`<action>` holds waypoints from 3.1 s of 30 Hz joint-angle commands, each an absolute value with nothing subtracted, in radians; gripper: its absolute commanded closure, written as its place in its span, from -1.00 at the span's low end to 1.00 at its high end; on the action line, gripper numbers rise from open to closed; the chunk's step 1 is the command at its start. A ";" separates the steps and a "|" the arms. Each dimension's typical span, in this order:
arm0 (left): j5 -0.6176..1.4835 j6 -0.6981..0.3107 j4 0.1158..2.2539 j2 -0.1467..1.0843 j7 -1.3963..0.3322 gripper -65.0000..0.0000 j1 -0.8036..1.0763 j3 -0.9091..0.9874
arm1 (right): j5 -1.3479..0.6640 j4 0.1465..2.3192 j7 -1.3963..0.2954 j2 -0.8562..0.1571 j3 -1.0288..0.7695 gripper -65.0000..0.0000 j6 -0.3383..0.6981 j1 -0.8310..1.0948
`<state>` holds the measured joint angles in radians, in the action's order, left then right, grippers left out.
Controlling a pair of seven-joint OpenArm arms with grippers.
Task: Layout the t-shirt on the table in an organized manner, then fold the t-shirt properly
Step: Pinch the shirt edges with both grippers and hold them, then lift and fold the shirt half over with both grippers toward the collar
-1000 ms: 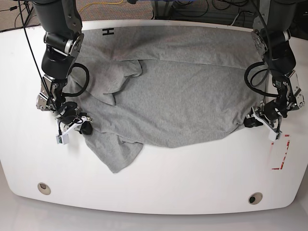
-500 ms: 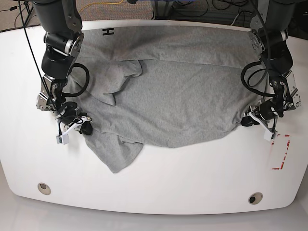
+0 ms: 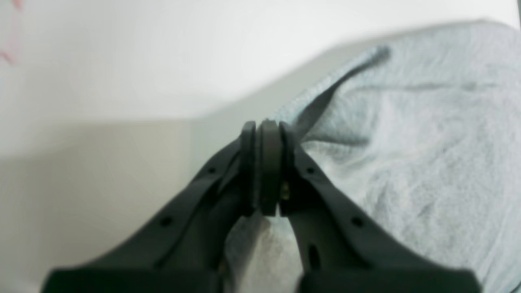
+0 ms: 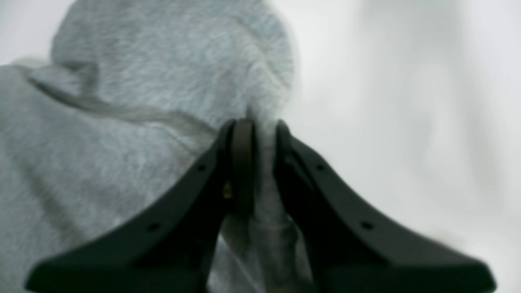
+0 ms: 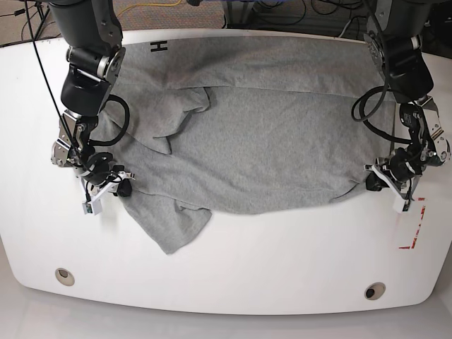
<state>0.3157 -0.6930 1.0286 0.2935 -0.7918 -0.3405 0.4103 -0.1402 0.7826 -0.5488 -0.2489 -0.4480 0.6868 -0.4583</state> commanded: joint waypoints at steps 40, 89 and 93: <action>0.343 -0.698 1.377 0.306 -0.769 0.99 -0.251 0.380 | -0.163 1.419 -0.839 -0.182 -0.447 0.90 0.697 -0.317; 0.338 -0.698 1.376 0.386 -0.765 0.98 -0.058 0.427 | -0.157 1.963 -1.193 -0.108 -0.455 0.89 0.698 0.193; 0.337 -0.698 1.376 0.387 -0.769 0.78 -0.056 0.403 | -0.156 1.963 -1.193 -0.107 -0.455 0.65 0.698 0.194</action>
<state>0.3252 -0.6975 1.3582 0.3645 -0.7883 -0.0387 0.4156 -0.1535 1.9446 -1.2083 -0.0971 -0.4519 0.6994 0.2012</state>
